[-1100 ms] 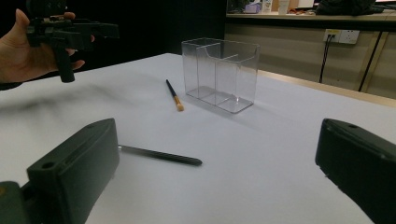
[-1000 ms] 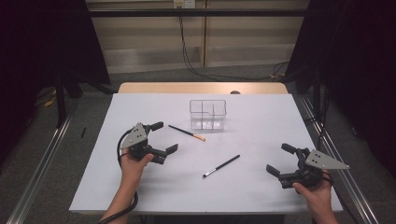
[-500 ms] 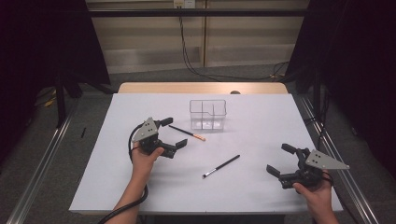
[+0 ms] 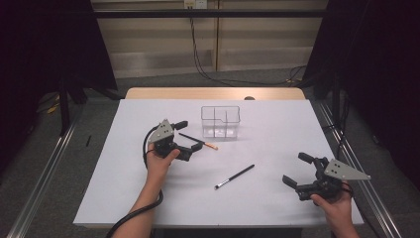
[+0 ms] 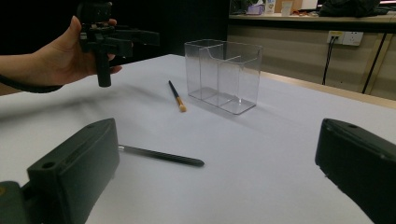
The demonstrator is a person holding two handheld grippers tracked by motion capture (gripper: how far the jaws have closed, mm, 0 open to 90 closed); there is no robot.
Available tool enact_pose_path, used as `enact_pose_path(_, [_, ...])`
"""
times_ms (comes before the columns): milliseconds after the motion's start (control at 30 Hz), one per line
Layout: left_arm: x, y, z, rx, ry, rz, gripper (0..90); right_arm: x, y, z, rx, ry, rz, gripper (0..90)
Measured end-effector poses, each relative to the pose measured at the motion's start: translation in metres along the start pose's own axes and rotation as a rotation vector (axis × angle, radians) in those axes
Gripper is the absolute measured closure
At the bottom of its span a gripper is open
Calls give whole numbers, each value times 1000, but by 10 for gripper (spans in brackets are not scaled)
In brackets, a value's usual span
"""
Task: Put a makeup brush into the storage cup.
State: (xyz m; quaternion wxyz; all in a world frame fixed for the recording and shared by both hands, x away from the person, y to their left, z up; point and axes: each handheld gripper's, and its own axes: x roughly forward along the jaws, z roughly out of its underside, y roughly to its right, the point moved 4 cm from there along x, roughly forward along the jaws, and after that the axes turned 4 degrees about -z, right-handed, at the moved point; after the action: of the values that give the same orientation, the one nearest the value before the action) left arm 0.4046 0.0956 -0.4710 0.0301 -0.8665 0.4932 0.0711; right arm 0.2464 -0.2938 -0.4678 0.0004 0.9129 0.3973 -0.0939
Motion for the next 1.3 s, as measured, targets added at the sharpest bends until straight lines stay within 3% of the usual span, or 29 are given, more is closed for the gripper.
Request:
enact_pose_path(500, [24,-10,-1,-8,-26,4,0,0,1,1,6,3,-1,0])
enact_pose_path(1000, [38,-17,1,-9,-57,10,0,0,2,1,5,1,0,0])
enact_pose_path(1300, [44,-18,1,14,-146,26,0,-1,2,3,7,-7,-5,0])
